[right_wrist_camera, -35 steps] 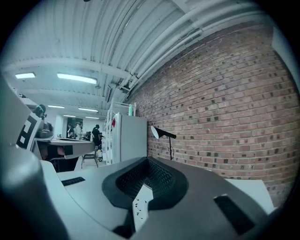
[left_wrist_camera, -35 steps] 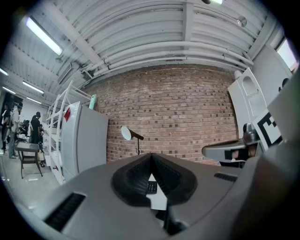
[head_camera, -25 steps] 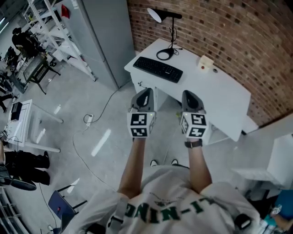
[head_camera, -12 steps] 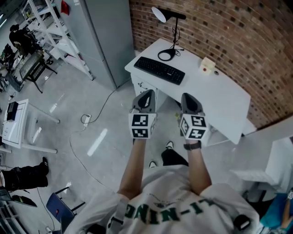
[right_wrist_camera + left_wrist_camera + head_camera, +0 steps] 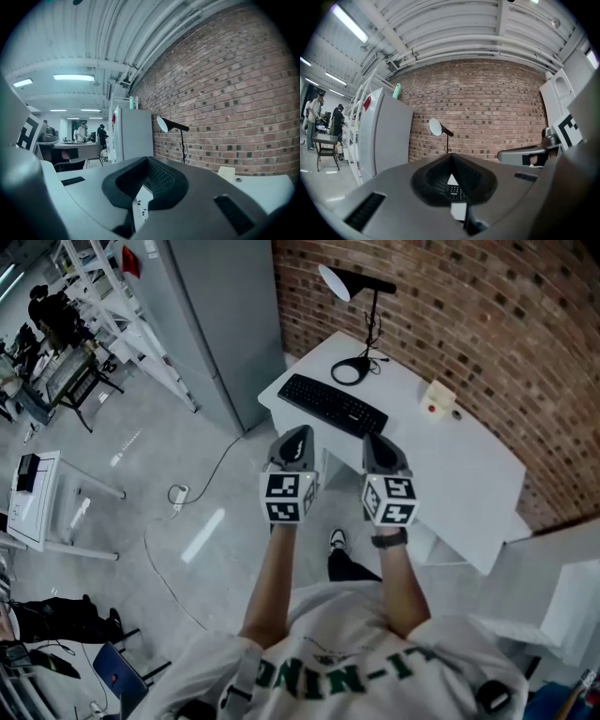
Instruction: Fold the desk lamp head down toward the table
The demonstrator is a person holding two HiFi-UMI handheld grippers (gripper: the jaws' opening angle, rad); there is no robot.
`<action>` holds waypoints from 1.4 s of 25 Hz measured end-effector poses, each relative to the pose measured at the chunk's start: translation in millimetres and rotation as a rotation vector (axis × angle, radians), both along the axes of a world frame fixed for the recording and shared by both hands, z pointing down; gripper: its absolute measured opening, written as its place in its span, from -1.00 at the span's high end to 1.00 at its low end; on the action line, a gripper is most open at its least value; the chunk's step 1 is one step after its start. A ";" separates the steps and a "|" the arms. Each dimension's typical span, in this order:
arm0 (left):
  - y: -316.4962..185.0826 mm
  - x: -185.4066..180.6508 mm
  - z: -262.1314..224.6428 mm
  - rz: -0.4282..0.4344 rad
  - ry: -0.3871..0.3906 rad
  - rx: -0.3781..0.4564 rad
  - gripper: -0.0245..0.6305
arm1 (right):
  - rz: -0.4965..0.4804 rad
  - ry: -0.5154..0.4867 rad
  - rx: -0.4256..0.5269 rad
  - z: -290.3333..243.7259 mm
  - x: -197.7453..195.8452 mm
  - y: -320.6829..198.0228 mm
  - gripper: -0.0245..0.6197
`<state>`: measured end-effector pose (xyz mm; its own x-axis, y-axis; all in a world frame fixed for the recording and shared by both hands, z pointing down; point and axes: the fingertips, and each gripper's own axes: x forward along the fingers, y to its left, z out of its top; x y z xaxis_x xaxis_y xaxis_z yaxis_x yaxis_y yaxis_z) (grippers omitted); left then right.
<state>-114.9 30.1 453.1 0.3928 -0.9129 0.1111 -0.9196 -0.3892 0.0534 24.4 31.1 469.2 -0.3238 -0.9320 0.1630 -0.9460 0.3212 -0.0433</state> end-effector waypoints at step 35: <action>-275.1 53.6 -25.4 -0.025 -0.028 -0.015 0.93 | -0.055 -0.072 -0.026 -2.4 49.4 -269.1 0.92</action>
<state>-61.3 -245.0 427.7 0.3668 -0.9203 0.1358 -0.9301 -0.3658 0.0333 73.8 -238.0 466.8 -0.3866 -0.9079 0.1617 -0.9209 0.3708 -0.1197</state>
